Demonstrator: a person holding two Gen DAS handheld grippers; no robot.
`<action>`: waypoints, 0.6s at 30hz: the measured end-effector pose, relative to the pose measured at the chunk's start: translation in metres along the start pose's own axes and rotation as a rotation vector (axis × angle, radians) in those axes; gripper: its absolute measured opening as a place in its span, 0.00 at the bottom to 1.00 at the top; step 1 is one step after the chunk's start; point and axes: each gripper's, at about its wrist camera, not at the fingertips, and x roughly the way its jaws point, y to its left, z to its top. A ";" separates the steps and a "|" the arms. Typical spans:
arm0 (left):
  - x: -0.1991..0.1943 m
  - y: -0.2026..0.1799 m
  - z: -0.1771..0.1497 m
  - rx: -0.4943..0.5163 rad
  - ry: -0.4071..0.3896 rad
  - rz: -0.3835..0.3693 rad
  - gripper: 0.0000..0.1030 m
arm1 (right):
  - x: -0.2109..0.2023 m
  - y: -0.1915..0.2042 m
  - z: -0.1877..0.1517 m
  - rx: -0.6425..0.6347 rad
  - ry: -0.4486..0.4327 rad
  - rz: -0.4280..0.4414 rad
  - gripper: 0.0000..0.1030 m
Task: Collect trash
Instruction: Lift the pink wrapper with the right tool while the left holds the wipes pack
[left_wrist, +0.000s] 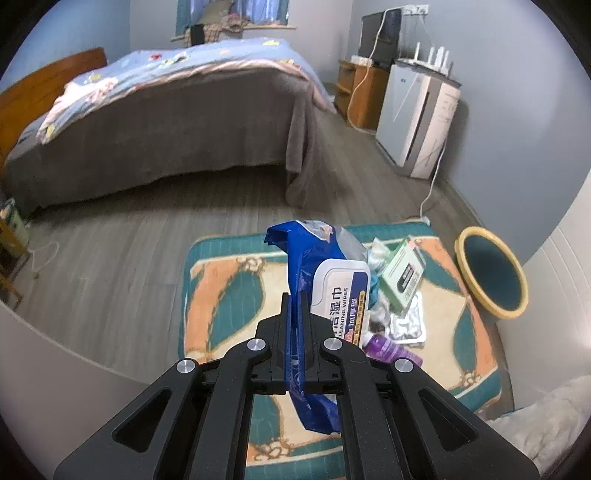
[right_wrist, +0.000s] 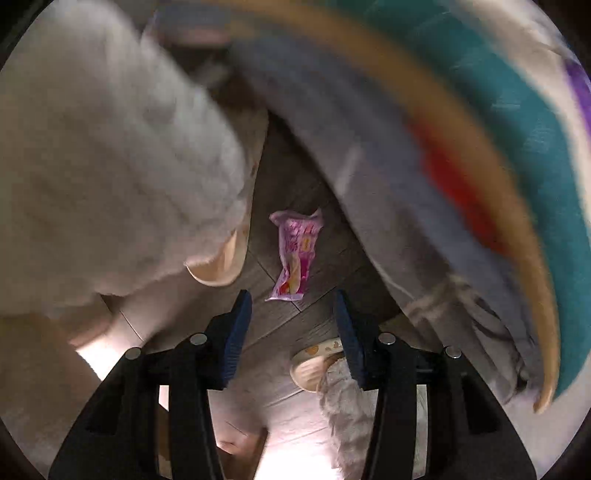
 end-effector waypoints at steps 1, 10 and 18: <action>-0.001 -0.001 0.000 0.008 -0.003 0.001 0.03 | 0.011 0.006 0.001 -0.041 0.021 -0.017 0.45; -0.008 0.005 0.013 0.003 -0.032 -0.077 0.03 | 0.093 0.031 0.007 -0.350 0.155 -0.159 0.45; -0.012 -0.001 0.019 0.022 -0.041 -0.157 0.03 | 0.135 0.030 0.024 -0.446 0.107 -0.128 0.45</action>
